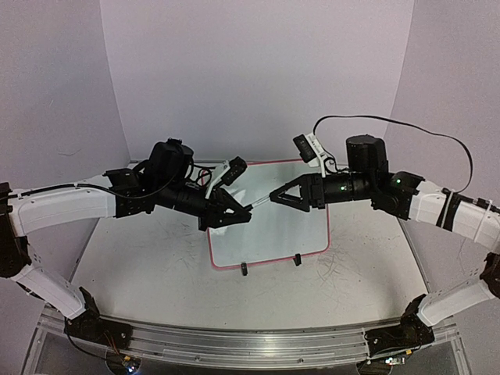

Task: Write a sentence on the whiteboard
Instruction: Pass from the right arm to the left, then pass from the left arm to the right

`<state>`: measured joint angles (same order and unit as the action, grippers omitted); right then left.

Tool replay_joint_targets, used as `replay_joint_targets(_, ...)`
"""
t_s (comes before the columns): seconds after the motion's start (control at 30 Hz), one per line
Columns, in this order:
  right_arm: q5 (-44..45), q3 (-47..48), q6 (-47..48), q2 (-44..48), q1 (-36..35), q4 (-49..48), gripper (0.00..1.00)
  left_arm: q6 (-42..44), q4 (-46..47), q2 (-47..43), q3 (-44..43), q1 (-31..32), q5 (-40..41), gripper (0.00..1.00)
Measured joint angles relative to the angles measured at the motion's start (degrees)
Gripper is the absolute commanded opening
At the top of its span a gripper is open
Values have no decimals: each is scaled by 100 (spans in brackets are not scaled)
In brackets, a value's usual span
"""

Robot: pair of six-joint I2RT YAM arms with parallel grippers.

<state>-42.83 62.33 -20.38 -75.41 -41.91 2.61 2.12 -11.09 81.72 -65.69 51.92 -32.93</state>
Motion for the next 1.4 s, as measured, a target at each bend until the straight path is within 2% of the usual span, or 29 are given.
replay_joint_targets(0.63, -901, 41, 59, -596, -2, 138, 56, 101, -369, 307, -248, 0, -194, 0)
replay_joint_targets(0.93, -719, 75, 17, -622, -2, 121, 53, 100, -458, 384, -299, 0, -260, 0)
replay_joint_targets(1.1, -627, 72, -171, -613, -2, -119, 36, 102, -459, 384, -299, 0, -258, 0)
replay_joint_targets(1.23, -821, 71, -287, -613, -2, -314, 30, 106, -459, 384, -299, 0, -258, 0)
replay_joint_targets(1.4, -969, 20, -386, -613, 0, -458, 29, 111, -455, 384, -299, 4, -277, 0)
